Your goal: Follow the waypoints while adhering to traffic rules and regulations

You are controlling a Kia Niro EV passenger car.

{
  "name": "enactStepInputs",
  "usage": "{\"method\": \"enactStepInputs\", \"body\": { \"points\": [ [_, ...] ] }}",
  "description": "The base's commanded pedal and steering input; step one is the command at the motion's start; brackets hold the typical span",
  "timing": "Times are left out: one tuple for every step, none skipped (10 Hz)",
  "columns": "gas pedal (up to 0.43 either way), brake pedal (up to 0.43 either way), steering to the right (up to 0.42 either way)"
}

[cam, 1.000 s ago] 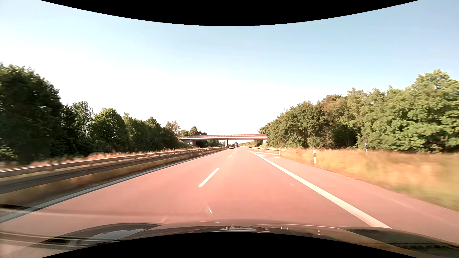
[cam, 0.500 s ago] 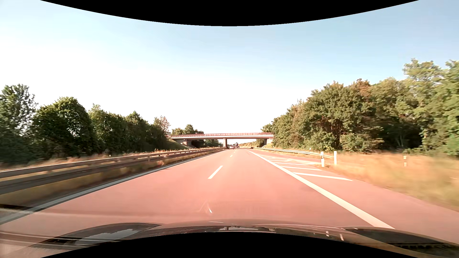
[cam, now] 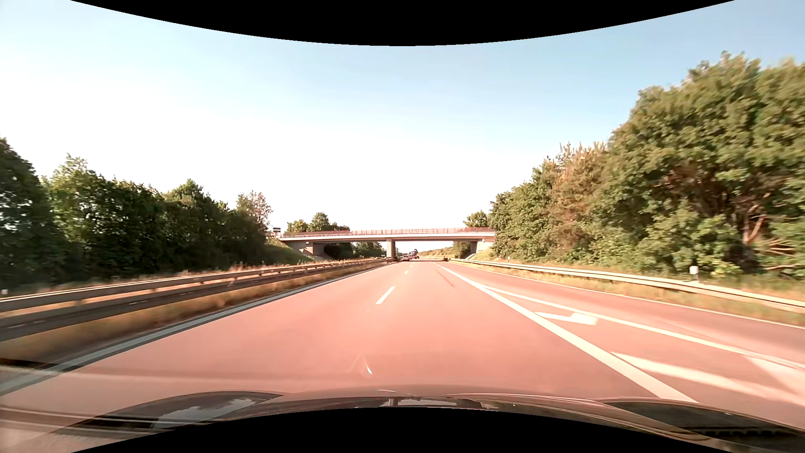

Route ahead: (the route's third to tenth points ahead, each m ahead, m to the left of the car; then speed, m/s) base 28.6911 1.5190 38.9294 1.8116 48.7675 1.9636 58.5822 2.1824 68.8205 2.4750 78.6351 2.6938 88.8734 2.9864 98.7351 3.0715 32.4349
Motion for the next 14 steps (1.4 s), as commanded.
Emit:
{"method": "enactStepInputs", "body": {
  "points": [
    [0.311,0.006,-0.001],
    [0.311,0.006,-0.002],
    [0.311,0.006,-0.001],
    [0.311,0.006,-0.002],
    [0.311,0.006,-0.002],
    [0.311,0.006,-0.001],
    [0.311,0.006,-0.002],
    [0.311,0.006,-0.004],
    [0.311,0.006,-0.004],
    [0.311,0.006,-0.004],
    [0.311,0.006,-0.006],
    [0.311,0.006,-0.006],
    [0.319,0.006,-0.006],
    [0.319,0.006,-0.006]
  ]
}}
